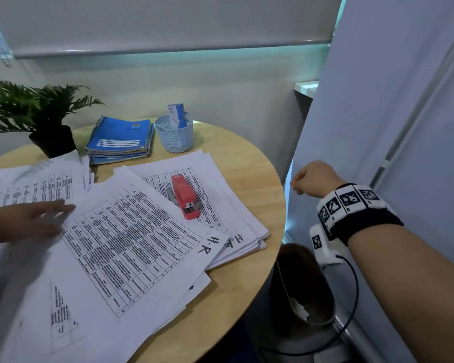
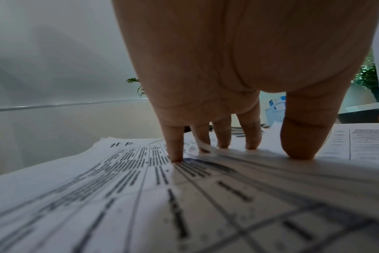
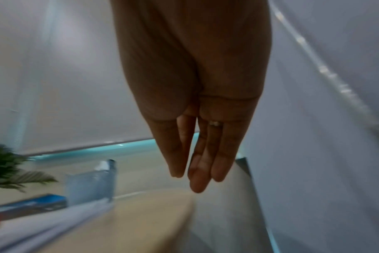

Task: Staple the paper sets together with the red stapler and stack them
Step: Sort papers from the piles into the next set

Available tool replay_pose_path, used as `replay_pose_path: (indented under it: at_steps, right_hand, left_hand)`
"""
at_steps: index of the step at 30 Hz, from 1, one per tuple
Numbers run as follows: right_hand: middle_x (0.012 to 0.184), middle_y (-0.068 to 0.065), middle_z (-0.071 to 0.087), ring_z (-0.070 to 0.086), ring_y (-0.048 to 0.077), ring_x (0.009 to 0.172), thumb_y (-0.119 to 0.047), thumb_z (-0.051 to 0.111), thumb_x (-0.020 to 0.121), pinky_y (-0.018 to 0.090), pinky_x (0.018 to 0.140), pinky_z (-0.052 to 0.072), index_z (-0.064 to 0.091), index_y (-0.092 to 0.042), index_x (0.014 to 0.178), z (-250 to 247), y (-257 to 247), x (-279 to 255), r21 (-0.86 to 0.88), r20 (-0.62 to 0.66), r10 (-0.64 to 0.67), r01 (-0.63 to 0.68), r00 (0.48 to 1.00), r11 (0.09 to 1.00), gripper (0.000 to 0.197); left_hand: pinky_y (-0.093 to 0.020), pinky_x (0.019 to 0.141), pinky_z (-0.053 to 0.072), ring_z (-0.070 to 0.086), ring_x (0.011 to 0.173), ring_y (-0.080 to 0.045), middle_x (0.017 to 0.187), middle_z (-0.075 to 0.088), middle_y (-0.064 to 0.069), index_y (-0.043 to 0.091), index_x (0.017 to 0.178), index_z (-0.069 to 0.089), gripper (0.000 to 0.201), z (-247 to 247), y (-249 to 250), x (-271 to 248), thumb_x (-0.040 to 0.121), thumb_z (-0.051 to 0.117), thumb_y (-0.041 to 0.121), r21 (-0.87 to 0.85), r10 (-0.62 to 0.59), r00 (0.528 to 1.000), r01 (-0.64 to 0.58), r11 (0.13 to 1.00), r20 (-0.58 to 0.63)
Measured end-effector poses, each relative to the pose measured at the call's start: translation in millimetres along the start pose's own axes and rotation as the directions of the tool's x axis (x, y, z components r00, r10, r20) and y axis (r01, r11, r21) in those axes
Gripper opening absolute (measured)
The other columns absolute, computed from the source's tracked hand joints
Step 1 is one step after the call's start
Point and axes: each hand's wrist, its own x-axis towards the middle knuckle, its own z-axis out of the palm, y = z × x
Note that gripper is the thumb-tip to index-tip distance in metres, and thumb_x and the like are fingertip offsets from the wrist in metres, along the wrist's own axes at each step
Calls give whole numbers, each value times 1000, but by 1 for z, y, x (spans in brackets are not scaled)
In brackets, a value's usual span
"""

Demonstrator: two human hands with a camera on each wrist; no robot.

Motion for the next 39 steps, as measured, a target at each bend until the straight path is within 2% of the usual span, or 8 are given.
replay_pose_path:
  at_steps: [4,15,20,26,29,32,35,39]
  right_hand:
    - [92,8,73,67,15,76,-12,62,86,29,84,53,72,-7,84,-15,-61,-6,151,58,-120,110,991,982,11]
    - [96,8,71,67,21,86,-40,64,87,29,73,51,65,-6,105,25,-201,-18,-36,313,-225,248,923,968,39]
    - [88,5,65,62,21,75,-38,62,84,26,66,46,57,-14,77,53,-232,-24,-177,317,-198,263,928,948,25]
    - [127,14,54,56,29,110,-50,43,93,35,85,43,38,-7,134,59,-261,-32,-139,263,-187,229,947,963,60]
    - [132,22,45,53,35,113,-36,37,101,38,91,45,34,-6,133,50,-278,-38,44,175,-318,316,932,948,44]
    - [121,19,53,56,30,98,-38,47,96,33,78,44,28,-2,130,45,-291,-41,187,60,-342,326,938,927,53]
    - [111,12,56,57,24,90,-42,51,93,34,77,47,33,-5,125,56,-301,-42,209,167,-383,347,908,914,53]
    - [122,15,55,57,29,101,-38,48,95,33,79,44,27,-3,133,78,-309,-44,122,238,-383,364,892,923,56]
  left_hand:
    - [-35,117,16,29,138,-16,151,27,11,49,124,46,56,-12,60,-31,76,74,38,49,-55,998,54,997,25]
    - [-24,113,15,19,143,-13,157,11,5,32,145,27,61,-14,98,-54,91,52,43,180,-110,991,95,979,74]
    - [-21,107,21,28,139,-16,152,25,-2,18,147,27,57,-15,111,-56,96,49,31,198,-87,993,71,978,76]
    - [-34,113,24,32,135,-19,148,33,-1,24,143,33,53,-20,114,-60,93,46,35,234,-56,993,31,972,103]
    - [-30,111,24,31,137,-19,151,30,-1,23,144,33,55,-27,119,-61,93,50,34,252,-46,991,12,968,127]
    - [-27,109,25,33,136,-18,150,32,0,24,143,34,55,-32,123,-64,92,54,33,285,-40,990,-1,959,136]
    - [-29,109,28,39,132,-18,145,40,3,27,137,44,47,-31,127,-65,92,54,30,318,27,996,-52,947,81]
    - [-31,114,20,31,139,-19,154,24,6,37,142,34,51,-29,132,-59,93,48,34,359,95,986,-137,923,134]
